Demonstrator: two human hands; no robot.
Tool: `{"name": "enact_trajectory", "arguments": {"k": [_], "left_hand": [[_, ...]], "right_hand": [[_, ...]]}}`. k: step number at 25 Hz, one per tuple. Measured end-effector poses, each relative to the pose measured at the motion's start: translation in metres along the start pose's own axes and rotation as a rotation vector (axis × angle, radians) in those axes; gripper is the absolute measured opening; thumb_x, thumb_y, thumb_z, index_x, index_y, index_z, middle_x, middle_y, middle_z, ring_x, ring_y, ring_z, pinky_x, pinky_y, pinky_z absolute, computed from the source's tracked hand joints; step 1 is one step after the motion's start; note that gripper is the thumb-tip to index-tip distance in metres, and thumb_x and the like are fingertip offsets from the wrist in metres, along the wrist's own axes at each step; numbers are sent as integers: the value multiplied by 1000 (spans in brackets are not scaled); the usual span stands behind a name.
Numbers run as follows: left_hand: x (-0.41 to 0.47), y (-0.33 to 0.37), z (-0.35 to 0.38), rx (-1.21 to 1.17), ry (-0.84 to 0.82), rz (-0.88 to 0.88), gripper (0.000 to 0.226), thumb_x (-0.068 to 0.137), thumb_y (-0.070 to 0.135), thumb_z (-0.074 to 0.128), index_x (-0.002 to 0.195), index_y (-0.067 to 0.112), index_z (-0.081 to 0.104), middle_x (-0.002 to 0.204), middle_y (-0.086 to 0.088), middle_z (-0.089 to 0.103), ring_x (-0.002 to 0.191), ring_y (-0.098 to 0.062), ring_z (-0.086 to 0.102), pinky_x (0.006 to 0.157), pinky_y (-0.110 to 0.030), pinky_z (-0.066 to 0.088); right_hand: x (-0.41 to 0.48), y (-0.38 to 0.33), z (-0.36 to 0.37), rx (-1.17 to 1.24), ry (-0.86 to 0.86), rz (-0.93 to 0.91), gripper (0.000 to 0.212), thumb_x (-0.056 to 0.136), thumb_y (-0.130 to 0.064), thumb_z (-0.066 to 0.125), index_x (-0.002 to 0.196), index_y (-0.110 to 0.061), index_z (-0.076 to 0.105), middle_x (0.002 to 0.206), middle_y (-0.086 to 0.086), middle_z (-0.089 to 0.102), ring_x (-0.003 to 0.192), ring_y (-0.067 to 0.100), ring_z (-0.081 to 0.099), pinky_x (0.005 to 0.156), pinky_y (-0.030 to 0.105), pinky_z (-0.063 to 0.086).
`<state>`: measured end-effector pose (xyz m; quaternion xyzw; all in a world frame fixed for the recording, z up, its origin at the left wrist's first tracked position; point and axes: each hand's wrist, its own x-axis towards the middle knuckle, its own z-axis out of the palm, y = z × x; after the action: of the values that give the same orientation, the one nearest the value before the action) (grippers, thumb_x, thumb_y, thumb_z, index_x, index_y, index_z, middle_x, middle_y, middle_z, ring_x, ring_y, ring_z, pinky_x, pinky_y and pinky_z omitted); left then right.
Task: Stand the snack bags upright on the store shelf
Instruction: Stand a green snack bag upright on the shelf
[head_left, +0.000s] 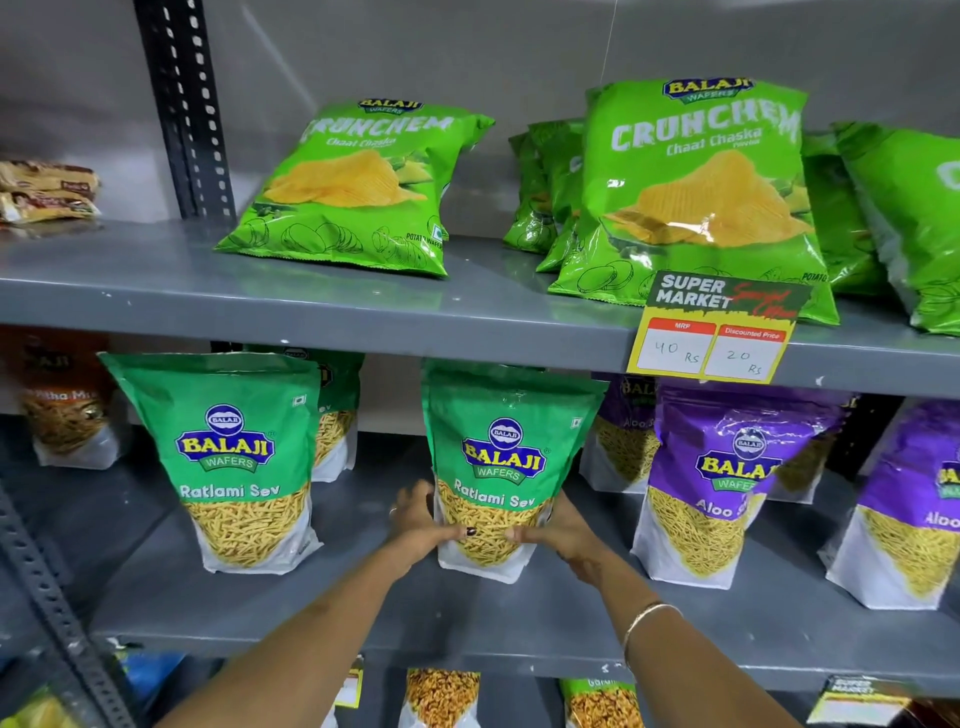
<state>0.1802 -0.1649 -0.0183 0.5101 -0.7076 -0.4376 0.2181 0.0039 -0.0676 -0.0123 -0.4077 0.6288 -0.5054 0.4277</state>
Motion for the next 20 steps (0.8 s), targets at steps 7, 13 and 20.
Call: {"name": "enact_trajectory", "arguments": {"k": [7,13,20], "left_hand": [[-7,-6,8,-84,16,-84,59,61,25,80,98,19,35,120,-7,61,111,-29,57,97,-45,46],[-32,-23,-28,-57,-12,-151,18,82,27,65,80,13,54,90,-5,53,86,-20,54,72,-26,37],[-43,-112,-148,-251,261,-311,35,84,28,62,101,-2,63,102,-22,67,85,-34,65,69,-34,49]], "right_hand": [[1,-2,5,27,-15,-48,60,68,13,71,121,-3,48,116,12,64,108,27,61,70,15,57],[-12,-11,8,-663,-187,531,35,82,-19,65,53,-2,55,29,9,54,25,14,46,47,24,37],[16,-73,157,-990,-320,516,38,83,-42,62,73,-6,54,71,5,61,61,17,59,59,28,47]]}}
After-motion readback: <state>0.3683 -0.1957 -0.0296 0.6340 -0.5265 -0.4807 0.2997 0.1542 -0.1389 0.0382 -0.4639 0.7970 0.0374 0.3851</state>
